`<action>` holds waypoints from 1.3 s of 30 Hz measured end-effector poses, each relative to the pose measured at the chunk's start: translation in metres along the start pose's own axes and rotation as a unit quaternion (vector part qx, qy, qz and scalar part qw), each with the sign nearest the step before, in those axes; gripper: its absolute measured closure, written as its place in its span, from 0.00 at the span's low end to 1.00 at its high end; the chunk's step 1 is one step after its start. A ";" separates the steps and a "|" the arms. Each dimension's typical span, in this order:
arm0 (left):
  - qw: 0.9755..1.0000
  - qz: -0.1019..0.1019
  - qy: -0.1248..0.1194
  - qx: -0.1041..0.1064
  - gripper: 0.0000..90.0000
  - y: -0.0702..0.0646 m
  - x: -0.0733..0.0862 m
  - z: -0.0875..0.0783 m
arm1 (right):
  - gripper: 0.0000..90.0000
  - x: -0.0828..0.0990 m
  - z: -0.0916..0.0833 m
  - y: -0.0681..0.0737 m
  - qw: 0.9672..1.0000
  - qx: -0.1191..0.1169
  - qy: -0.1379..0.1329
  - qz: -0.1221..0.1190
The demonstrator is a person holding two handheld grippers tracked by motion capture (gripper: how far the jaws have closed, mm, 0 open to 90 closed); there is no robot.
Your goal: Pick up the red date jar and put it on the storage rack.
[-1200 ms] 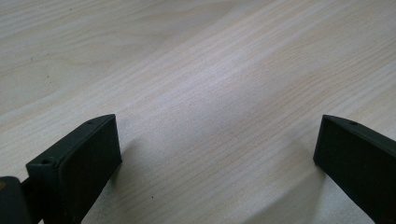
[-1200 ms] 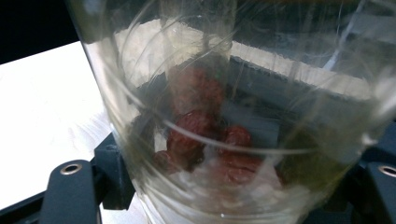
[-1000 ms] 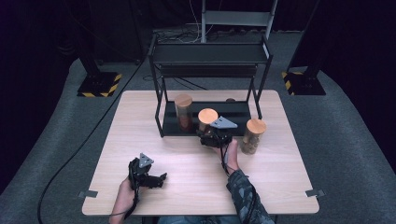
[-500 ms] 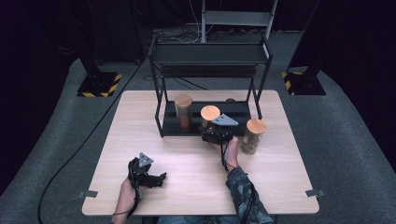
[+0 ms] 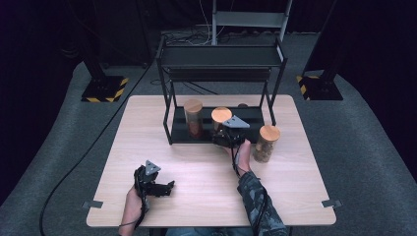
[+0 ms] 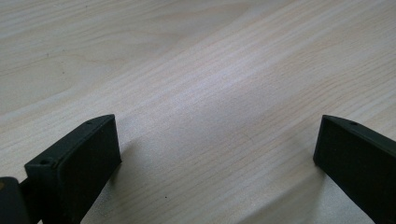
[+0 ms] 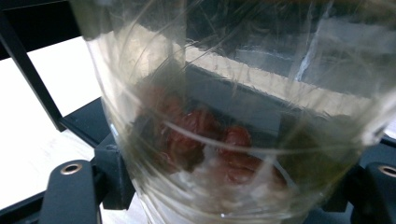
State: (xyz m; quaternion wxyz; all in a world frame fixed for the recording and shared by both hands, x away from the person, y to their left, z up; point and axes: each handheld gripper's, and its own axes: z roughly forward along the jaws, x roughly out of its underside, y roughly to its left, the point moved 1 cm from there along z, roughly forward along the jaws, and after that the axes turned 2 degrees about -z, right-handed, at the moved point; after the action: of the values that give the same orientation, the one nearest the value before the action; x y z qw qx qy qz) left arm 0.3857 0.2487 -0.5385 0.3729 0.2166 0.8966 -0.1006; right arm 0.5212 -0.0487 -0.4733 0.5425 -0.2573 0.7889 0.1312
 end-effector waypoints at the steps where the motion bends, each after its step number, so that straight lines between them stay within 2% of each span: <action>1: 1.000 0.000 0.000 0.000 0.00 0.000 0.000 0.000 | 0.27 -0.001 0.001 -0.001 1.000 0.000 0.001 0.000; 14: 1.000 0.001 0.000 -0.001 0.00 0.000 0.000 0.000 | 0.27 -0.005 0.013 -0.007 1.000 0.010 0.011 -0.008; 21: 1.000 0.010 -0.002 0.002 0.00 -0.002 0.000 -0.001 | 0.27 -0.003 0.019 -0.010 1.000 0.010 0.015 0.002; 39: 1.000 0.007 -0.002 0.003 0.00 -0.002 0.000 0.000 | 0.27 -0.003 0.033 -0.016 0.999 0.028 0.027 -0.003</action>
State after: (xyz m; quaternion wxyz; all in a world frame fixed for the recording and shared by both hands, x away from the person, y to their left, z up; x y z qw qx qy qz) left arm 0.3845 0.2475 -0.5385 0.3746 0.2233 0.8943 -0.1008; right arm 0.5569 -0.0451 -0.4814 0.5280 -0.2483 0.8059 0.1006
